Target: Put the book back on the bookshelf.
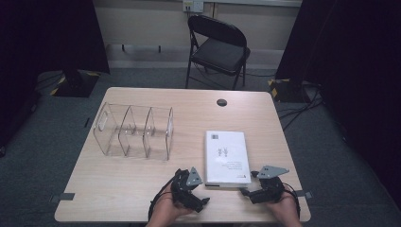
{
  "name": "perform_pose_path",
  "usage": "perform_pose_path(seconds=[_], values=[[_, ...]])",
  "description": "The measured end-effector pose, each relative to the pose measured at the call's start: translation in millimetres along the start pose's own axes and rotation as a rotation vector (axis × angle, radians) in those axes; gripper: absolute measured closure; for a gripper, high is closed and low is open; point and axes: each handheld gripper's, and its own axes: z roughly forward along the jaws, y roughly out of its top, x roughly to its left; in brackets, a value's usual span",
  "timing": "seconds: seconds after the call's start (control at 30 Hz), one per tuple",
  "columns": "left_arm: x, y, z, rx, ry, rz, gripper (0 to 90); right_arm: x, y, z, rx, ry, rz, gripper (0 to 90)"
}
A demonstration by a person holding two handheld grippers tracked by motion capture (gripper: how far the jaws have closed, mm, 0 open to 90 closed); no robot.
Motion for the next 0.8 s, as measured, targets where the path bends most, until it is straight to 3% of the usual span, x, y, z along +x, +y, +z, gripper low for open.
perform_pose_path(seconds=[0.07, 0.17, 0.27, 0.3, 0.33, 0.43, 0.5, 0.8], values=[[0.1, 0.0, 0.0, 0.001, 0.000, 0.000, 0.0, 0.5, 1.0, 0.6, -0.001, -0.002, -0.003, 18.8], [0.4, 1.8, 2.0, -0.003, 0.037, -0.040, 0.0, 2.6, 4.0, 1.2, 0.004, 0.008, -0.001, 24.2], [1.7, 2.1, 1.4, 0.009, 0.038, -0.030, 0.0, 3.5, 6.2, 2.0, 0.002, 0.032, -0.008, 27.9], [1.7, 1.9, 1.3, 0.007, 0.042, -0.031, 0.0, 4.0, 8.2, 3.3, -0.017, 0.043, 0.010, 29.3], [1.5, 1.6, 1.6, -0.006, 0.045, -0.049, 0.3, 3.9, 8.9, 3.5, -0.015, 0.042, 0.007, 30.6], [2.9, 0.0, -0.9, -0.018, 0.060, -0.059, 5.0, 3.2, 11.2, 4.5, -0.009, 0.022, -0.003, 33.4], [4.3, -2.1, -3.8, -0.044, 0.075, -0.077, 12.9, 1.8, 12.0, 4.8, -0.007, 0.015, -0.004, 34.2], [3.0, 10.1, -3.5, -0.013, 0.072, -0.048, 26.9, 6.0, 11.6, 4.6, 0.016, -0.008, -0.005, 38.0]])
